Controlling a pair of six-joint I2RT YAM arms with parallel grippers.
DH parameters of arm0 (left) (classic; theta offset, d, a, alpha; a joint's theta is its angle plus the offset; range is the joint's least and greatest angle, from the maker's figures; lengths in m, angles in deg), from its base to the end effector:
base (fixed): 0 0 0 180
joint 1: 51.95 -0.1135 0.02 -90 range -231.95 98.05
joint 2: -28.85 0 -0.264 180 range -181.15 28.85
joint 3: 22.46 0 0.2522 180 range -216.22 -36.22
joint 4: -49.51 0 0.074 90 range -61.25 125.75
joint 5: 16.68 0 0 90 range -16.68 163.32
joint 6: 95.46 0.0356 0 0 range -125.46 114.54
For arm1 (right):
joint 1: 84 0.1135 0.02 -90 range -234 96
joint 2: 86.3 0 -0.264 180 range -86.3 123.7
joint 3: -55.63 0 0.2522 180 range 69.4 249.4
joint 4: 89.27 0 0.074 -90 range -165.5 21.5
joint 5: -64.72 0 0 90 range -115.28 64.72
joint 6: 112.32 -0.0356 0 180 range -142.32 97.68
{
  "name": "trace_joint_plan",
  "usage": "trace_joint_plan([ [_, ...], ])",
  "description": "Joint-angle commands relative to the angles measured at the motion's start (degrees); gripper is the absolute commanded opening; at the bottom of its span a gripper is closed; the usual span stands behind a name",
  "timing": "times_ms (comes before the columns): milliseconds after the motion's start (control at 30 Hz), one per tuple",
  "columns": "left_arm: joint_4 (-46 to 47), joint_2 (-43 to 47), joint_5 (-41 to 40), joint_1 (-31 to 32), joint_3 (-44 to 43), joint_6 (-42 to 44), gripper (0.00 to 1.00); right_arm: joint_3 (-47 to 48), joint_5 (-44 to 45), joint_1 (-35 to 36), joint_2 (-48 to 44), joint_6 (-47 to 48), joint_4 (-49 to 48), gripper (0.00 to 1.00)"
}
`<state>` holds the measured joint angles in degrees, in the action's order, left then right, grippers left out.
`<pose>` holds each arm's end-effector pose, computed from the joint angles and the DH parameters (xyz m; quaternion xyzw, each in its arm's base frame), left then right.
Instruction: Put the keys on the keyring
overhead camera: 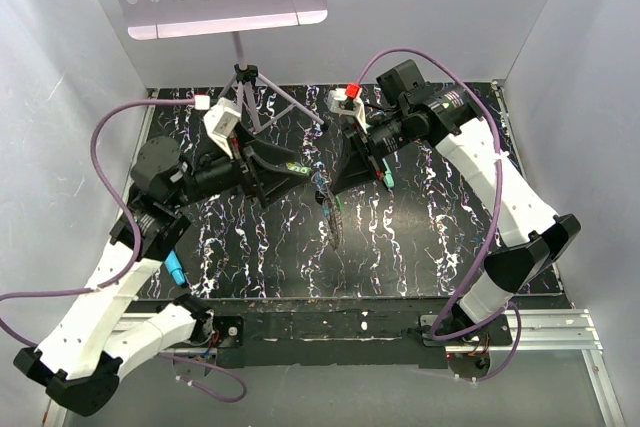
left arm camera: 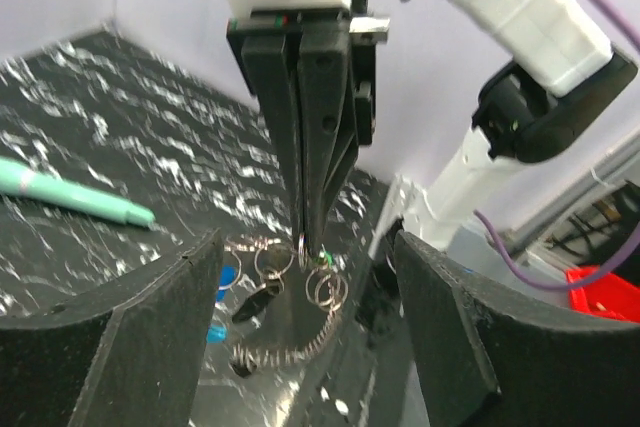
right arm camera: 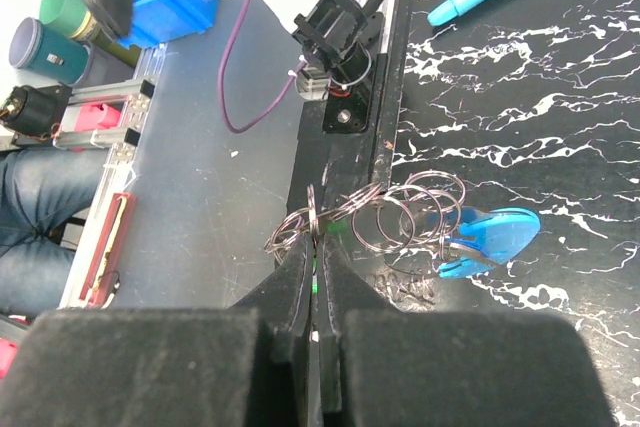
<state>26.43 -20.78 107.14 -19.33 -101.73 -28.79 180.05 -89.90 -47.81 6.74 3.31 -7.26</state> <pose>0.1334 -0.1089 0.4512 0.2680 0.6170 -0.5059 0.5399 0.2279 0.2066 0.4394 -0.5633 0.5903 0.5273 0.2372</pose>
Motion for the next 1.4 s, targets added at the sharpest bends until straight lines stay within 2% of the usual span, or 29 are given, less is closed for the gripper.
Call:
trace_joint_plan([
  [0, -17.0, -3.4, 9.4, -1.2, -3.9, 1.1, 0.7, 0.4, -2.2, 0.8, -0.4, 3.0, 2.8, 0.01],
  [133, -20.6, -6.7, 12.1, -1.2, -7.2, 2.1, 0.72, 0.4, -2.2, 1.1, 0.5, 4.2, 4.2, 0.01],
  [300, -25.5, -12.4, 14.9, -1.2, -12.3, 2.0, 0.69, 0.6, -1.9, 1.6, 1.7, 5.6, 6.3, 0.01],
  [400, -25.8, -12.9, 15.4, -1.2, -13.1, 1.8, 0.68, 0.4, -1.6, 2.0, 2.2, 6.0, 6.9, 0.01],
  [700, -27.4, -14.7, 18.2, -1.2, -13.3, 0.9, 0.56, 1.4, -2.1, 2.1, 4.0, 6.1, 7.5, 0.01],
  [1167, -28.7, -17.5, 17.5, -0.3, -13.2, 1.5, 0.44, 1.6, -2.7, 2.4, 4.7, 5.7, 7.5, 0.01],
  [1367, -28.7, -18.9, 17.9, 0.8, -14.0, 1.5, 0.35, 1.5, -2.6, 2.6, 4.8, 5.4, 7.4, 0.01],
])
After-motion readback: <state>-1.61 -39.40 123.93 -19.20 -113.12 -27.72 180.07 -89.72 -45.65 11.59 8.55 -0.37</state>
